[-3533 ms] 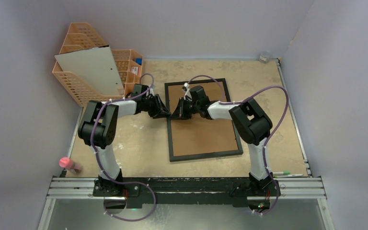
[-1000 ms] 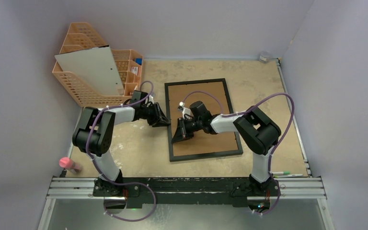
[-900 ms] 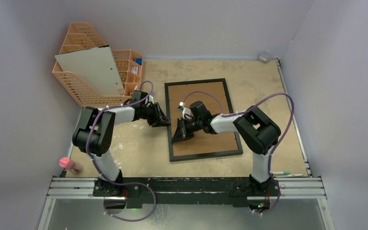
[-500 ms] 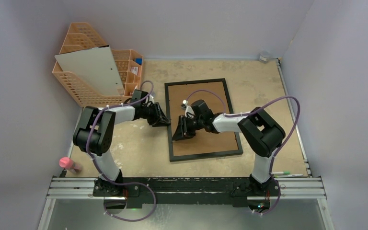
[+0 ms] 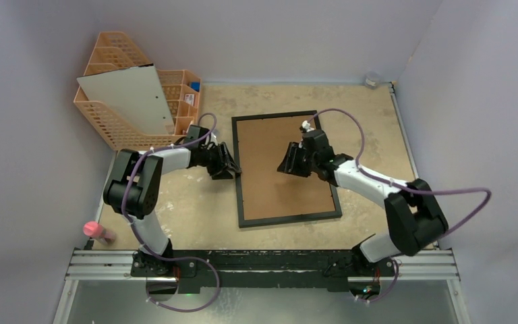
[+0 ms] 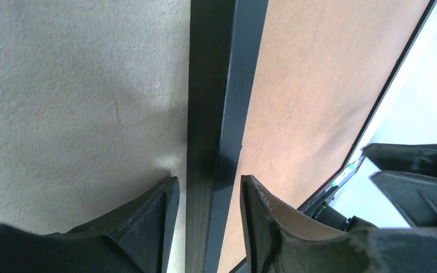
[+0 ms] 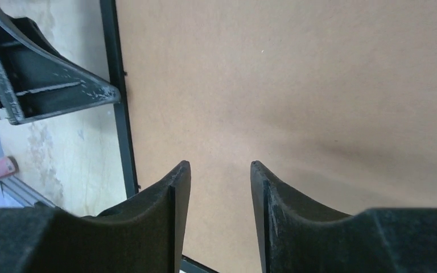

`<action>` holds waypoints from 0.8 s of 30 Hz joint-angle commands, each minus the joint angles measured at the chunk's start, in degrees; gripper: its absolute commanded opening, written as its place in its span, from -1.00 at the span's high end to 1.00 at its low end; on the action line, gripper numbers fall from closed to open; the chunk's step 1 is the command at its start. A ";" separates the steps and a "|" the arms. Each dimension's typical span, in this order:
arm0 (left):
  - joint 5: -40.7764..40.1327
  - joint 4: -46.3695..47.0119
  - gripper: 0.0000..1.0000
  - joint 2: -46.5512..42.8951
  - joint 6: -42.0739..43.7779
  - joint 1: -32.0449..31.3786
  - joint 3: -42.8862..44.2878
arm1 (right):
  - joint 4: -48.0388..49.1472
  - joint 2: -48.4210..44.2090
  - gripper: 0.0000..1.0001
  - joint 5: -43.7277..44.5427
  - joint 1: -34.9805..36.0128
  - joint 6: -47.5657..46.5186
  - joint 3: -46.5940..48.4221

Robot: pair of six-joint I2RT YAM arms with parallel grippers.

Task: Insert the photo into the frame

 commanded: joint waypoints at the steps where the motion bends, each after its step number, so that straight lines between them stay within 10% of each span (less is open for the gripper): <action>1: -1.86 0.59 0.02 0.85 1.82 0.08 1.70 | -6.32 -5.71 0.05 8.57 -1.30 -1.64 0.90; 13: -5.08 -0.19 -0.20 5.00 2.16 0.09 8.62 | -14.09 -11.03 -0.86 25.90 -17.90 0.98 -0.67; 24: -6.13 0.47 -0.27 12.09 1.35 -0.21 17.24 | -8.46 -2.23 -0.92 10.74 -21.58 -7.02 -4.32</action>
